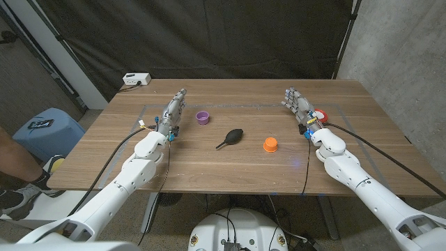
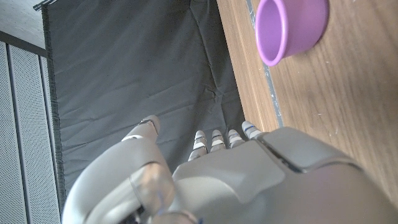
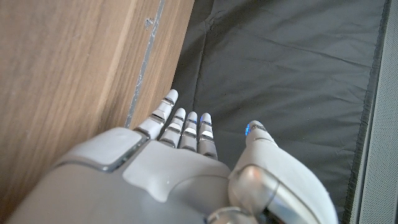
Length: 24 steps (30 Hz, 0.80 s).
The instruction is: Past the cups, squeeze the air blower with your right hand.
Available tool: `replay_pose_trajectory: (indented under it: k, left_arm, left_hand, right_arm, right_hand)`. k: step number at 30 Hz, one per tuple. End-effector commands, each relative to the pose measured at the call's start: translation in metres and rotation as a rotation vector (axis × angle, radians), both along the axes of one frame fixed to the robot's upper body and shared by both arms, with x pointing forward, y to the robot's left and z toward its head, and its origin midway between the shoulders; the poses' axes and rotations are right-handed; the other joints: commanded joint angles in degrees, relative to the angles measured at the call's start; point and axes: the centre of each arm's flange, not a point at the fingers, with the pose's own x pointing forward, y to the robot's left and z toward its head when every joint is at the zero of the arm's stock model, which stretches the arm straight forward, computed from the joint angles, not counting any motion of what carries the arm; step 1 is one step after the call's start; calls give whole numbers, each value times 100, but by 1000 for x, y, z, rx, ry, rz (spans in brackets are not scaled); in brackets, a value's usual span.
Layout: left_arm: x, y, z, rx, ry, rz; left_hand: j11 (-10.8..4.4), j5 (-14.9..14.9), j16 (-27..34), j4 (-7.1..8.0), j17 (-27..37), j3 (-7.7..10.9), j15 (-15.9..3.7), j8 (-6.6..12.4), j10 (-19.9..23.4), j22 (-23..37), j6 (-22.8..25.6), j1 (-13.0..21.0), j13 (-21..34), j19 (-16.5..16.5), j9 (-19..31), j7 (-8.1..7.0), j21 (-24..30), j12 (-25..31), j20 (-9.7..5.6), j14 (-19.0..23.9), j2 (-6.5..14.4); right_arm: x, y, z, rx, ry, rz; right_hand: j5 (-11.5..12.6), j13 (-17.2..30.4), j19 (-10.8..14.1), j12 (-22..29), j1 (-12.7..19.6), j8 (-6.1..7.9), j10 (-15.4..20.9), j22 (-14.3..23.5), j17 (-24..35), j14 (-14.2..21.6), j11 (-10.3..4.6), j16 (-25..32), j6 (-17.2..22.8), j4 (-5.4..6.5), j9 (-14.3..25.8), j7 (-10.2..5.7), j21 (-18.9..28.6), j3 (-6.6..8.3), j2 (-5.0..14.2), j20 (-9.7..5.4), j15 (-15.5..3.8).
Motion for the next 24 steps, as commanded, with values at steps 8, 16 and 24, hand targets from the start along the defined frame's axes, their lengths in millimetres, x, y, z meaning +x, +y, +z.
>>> replay_pose_trajectory:
  k: [8, 16, 24]
  left_arm:
    - [1, -7, 4, -1, -10, -2]
    - [2, -9, 7, 1, -16, -4]
    - [3, -11, 6, 0, -21, -6]
  left_hand:
    - [-2, 22, 8, -35, 27, 35, 11, 17, -18, 30, -2, 43, 18, 33, 19, -48, -33, 16, 1, -31, -13]
    - [-5, 22, 3, -51, 29, 43, 31, 16, -18, 31, 0, 38, 19, 32, 20, -50, -62, 12, 9, -35, -10]
    - [-7, 22, 1, -64, 29, 48, 40, 18, -9, 32, 9, 33, 20, 35, 21, -54, -82, 12, 30, -37, -10]
  right_arm:
    - [-3, 6, 16, -96, -32, 1]
    - [-8, 10, 27, -186, -47, -11]
    - [-15, 19, 38, -324, -72, -34]
  right_hand:
    - [14, -18, 4, 18, 81, 10, 61, 10, -48, 13, 5, 15, 69, -49, 17, 6, -56, 38, -74, 6, -40]
    - [9, -35, 6, 16, 114, 7, 59, 11, -83, 5, 10, 13, 72, -95, 17, 0, -84, 47, -93, 10, -32]
    - [4, -52, 8, 17, 142, 11, 63, 12, -113, -3, 9, 14, 94, -140, 17, 3, -111, 47, -118, 19, -27]
